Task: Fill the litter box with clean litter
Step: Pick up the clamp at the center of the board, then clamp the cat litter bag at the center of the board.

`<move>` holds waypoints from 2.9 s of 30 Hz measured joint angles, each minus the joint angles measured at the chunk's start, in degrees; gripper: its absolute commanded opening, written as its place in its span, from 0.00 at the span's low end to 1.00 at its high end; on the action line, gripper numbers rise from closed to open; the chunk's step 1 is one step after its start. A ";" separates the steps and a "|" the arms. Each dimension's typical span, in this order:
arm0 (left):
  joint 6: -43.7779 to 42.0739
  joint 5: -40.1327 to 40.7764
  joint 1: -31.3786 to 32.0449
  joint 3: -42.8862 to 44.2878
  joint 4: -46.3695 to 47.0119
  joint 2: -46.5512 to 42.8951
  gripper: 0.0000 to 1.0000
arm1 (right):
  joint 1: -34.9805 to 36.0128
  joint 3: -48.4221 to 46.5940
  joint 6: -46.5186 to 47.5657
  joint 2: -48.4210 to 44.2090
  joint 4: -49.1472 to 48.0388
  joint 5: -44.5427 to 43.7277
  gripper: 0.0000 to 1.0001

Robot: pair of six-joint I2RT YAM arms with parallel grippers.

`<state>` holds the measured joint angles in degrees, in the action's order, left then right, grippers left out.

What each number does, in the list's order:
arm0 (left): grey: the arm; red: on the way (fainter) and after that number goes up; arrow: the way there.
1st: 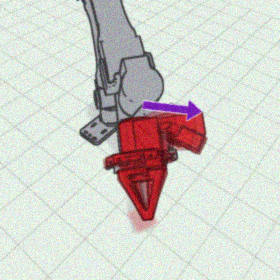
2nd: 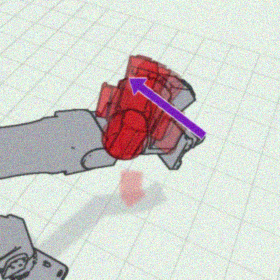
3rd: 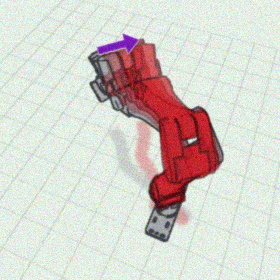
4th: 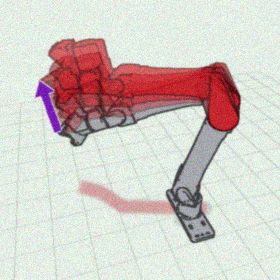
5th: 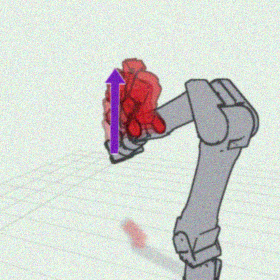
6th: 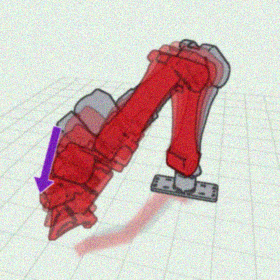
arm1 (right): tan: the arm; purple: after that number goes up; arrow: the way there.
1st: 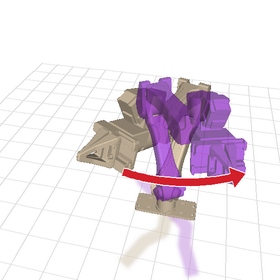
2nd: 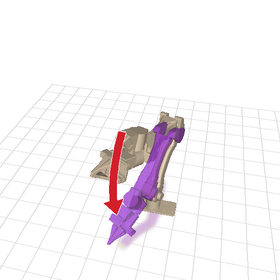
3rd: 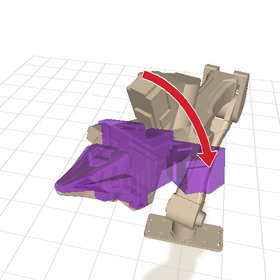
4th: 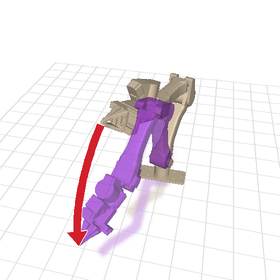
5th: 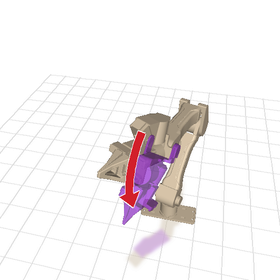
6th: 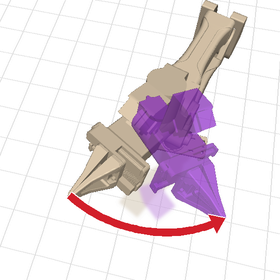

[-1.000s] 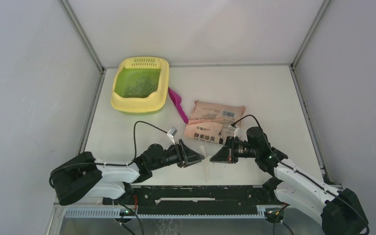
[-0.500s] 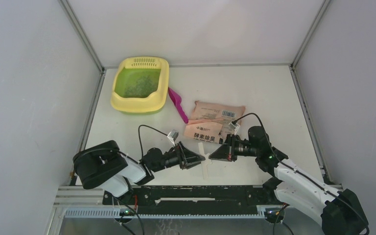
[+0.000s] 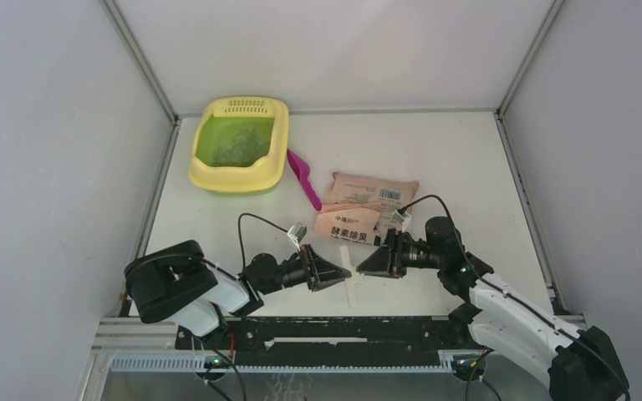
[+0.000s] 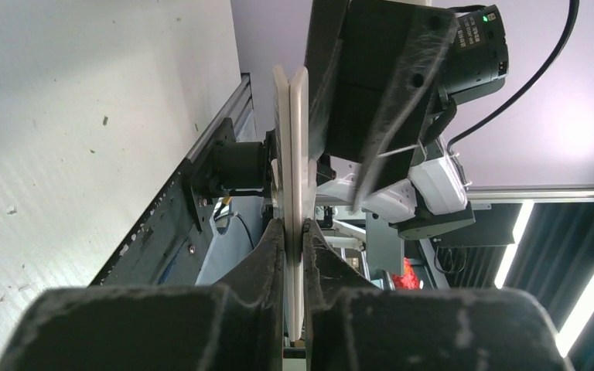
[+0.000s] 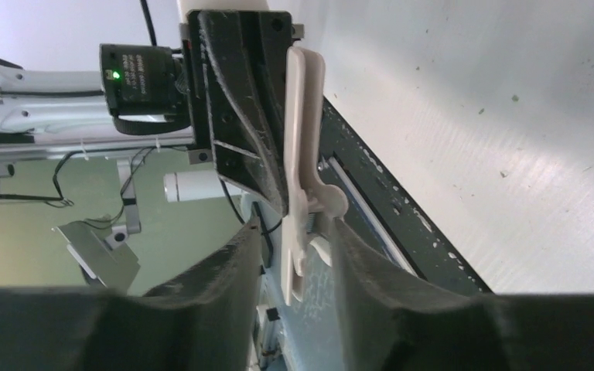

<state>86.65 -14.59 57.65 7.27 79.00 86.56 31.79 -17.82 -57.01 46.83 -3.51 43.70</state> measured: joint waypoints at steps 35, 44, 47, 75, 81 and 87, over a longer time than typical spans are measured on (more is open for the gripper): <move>2.47 -0.96 0.26 1.51 0.70 -2.56 0.05 | -1.14 -0.28 -2.75 -5.38 1.53 3.54 0.41; 2.49 -1.11 0.26 1.88 1.53 -2.16 0.09 | -0.90 -0.28 -3.19 -5.11 0.57 3.54 0.17; 2.89 -1.09 0.20 1.88 1.77 -2.03 0.27 | -0.96 -0.26 -3.10 -5.11 0.87 3.28 0.06; -0.09 -4.61 -10.80 1.62 -7.13 -7.10 0.44 | -12.20 -1.40 4.22 -12.04 19.58 1.86 0.00; -15.19 -1.70 -15.37 7.65 -43.95 -19.30 0.53 | -12.59 -1.11 2.64 -16.24 23.74 0.66 0.00; -29.24 5.35 -19.89 18.47 -70.97 -23.21 0.55 | -12.61 -0.61 0.85 -21.16 26.84 -0.11 0.00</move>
<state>57.41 -9.23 37.76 25.74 8.03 63.35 19.18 -18.44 -56.16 25.67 23.33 43.59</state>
